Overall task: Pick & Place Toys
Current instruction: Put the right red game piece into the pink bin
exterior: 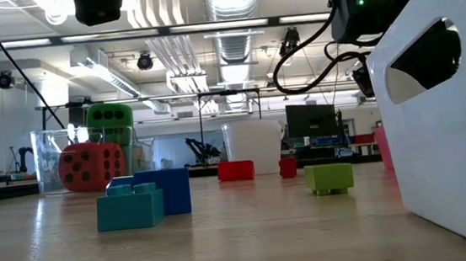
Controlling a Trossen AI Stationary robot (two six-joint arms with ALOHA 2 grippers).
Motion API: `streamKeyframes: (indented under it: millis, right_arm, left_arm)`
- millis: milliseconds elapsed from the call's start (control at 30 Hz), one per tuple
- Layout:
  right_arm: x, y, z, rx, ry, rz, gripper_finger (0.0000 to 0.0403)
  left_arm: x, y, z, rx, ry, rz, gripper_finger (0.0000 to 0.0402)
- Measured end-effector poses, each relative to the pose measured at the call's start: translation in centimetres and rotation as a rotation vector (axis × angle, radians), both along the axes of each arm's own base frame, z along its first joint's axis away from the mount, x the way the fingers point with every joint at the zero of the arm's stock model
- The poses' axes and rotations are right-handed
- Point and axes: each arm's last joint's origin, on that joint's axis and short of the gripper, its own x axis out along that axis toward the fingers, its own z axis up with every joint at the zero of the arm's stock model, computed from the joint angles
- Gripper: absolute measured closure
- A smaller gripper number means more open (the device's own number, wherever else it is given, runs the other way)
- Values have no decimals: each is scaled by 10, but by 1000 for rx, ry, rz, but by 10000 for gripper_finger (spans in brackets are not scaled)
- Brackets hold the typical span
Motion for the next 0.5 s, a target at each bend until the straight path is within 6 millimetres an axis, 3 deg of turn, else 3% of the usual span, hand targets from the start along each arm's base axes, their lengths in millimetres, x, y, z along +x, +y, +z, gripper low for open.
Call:
streamKeyframes:
  millis: [333,500]
  right_arm:
    - [-2,0,3,1,-6,-25,45]
    - [-9,0,22,17,-27,-70,44]
  left_arm:
    - [0,0,-1,1,7,0,11]
    - [-3,2,-6,18,65,30,11]
